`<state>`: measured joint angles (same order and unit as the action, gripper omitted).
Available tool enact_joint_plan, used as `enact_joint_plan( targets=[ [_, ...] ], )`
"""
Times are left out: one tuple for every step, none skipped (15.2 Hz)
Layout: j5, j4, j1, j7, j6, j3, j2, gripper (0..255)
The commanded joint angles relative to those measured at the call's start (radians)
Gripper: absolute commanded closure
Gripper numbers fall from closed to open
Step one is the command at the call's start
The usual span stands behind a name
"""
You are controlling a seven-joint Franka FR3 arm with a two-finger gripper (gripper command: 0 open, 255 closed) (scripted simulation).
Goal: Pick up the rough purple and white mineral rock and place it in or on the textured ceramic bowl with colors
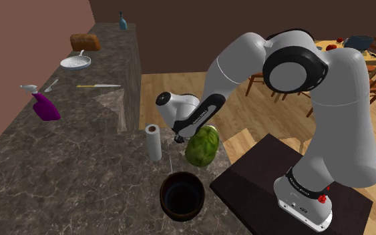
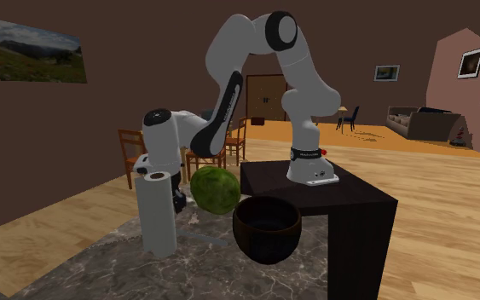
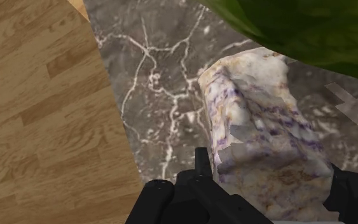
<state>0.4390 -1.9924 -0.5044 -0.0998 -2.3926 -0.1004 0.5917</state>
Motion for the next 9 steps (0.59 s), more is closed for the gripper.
enact_joint_plan(
  targets=[
    [-0.003,-0.005,0.001,0.007,0.015,0.002,-0.021,255],
    [-0.005,-0.008,0.001,0.011,0.024,0.003,-0.033,255],
    [-0.007,-0.01,0.001,0.015,0.032,0.003,-0.044,255],
    [-0.009,-0.012,0.001,0.018,0.041,0.004,-0.055,255],
    [-0.011,-0.014,0.002,0.022,0.05,0.005,-0.067,255],
    [-0.013,-0.016,0.002,0.026,0.059,0.006,-0.078,255],
    [-0.015,-0.018,0.002,0.03,0.068,0.007,-0.089,255],
    [-0.017,-0.019,0.002,0.034,0.077,0.008,-0.099,255],
    [-0.019,-0.02,0.002,0.038,0.086,0.009,-0.11,255]
  ],
)
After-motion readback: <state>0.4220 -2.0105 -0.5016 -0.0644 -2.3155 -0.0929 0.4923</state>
